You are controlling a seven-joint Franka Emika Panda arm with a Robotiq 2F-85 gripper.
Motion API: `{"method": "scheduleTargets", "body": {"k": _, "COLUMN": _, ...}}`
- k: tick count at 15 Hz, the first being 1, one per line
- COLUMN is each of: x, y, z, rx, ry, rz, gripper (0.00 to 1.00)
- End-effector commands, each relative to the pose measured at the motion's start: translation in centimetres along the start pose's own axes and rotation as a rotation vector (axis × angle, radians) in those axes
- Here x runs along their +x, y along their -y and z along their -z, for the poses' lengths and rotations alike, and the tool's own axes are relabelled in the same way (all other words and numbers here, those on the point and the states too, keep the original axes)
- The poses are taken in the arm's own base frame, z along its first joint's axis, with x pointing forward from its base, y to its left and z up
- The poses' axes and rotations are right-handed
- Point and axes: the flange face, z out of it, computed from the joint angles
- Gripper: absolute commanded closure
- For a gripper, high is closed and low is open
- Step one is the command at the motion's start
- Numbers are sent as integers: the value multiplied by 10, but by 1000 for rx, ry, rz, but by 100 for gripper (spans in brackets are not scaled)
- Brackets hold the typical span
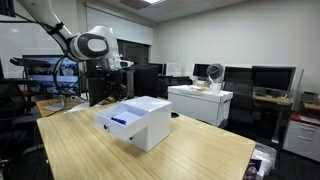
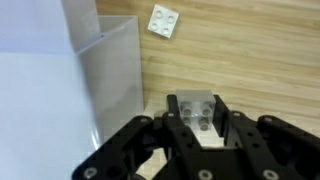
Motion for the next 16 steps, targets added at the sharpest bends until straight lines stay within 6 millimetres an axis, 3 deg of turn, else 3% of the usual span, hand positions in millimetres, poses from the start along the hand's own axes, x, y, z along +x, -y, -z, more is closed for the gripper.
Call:
{"method": "scheduleTargets", "body": {"k": 1, "x": -8, "y": -15, "z": 38, "rx": -48, "ry": -26, "rz": -49, "gripper": 86}}
{"method": "scheduleTargets", "body": {"k": 6, "x": -15, "y": -53, "z": 75, "rx": -69, "ry": -73, "rz": -160, "gripper": 86}}
{"method": "scheduleTargets", "body": {"k": 9, "x": -26, "y": -82, "z": 84, "rx": -92, "ry": -84, "rz": -233, "gripper": 86}}
{"method": "scheduleTargets", "body": {"k": 12, "x": -43, "y": -110, "z": 77, "rx": -89, "ry": -79, "rz": -303, "gripper": 87}}
{"method": "scheduleTargets", "body": {"k": 16, "x": -72, "y": -139, "z": 52, "rx": -101, "ry": -6, "rz": -381, "gripper": 86}}
